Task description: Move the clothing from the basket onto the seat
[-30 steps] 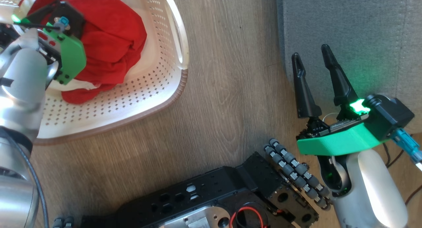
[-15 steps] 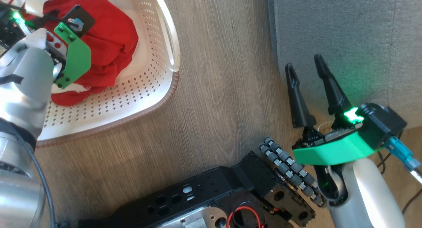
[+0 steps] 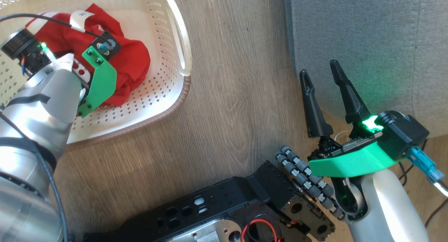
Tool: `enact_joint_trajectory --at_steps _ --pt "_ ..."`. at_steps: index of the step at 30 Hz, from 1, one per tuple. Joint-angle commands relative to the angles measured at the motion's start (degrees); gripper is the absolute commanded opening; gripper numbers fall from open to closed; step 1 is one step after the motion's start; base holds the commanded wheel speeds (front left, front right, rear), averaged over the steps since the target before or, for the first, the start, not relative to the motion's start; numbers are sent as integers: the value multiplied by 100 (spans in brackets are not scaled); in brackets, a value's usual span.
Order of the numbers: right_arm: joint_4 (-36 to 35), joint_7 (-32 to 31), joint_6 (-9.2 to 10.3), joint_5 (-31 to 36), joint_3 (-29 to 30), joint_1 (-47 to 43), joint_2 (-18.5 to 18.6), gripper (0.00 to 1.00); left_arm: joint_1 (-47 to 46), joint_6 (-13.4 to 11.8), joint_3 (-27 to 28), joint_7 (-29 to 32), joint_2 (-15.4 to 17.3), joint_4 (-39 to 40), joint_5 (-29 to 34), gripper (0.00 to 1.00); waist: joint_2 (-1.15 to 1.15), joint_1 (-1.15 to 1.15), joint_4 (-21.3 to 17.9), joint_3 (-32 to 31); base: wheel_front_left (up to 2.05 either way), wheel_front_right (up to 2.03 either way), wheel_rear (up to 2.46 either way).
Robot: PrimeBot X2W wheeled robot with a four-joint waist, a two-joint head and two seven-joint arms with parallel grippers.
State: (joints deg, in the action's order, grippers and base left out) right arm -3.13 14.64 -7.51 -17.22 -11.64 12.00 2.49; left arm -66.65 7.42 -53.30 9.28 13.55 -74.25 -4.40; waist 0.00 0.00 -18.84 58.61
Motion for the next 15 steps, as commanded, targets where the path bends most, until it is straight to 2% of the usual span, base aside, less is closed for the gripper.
enact_joint_trajectory --at_steps 1,9,10,11,12,15 --pt "-139 36 2 -31 -111 -342 39 100 162 6 -69 72 141 31 -127 100 0 0 7 9 0 0 0" --pt "-154 36 2 -27 -84 -322 39 100 -58 6 -778 228 432 199 -999 100 0 0 50 85 0 0 0" --pt "-155 36 2 -24 -82 -314 39 100 -79 6 -836 233 452 216 -1072 50 0 0 54 95 0 0 0" --pt "-155 36 2 -23 -81 -305 39 100 -84 6 -909 237 466 243 -1141 6 0 0 57 100 0 0 0" --pt "-154 36 2 -20 -82 -295 39 100 -85 6 -980 224 485 282 -1223 0 0 0 60 106 0 0 0" --pt "-148 36 2 -15 -94 -254 39 100 -121 6 -1182 156 574 373 -1446 0 0 0 65 118 0 0 0"
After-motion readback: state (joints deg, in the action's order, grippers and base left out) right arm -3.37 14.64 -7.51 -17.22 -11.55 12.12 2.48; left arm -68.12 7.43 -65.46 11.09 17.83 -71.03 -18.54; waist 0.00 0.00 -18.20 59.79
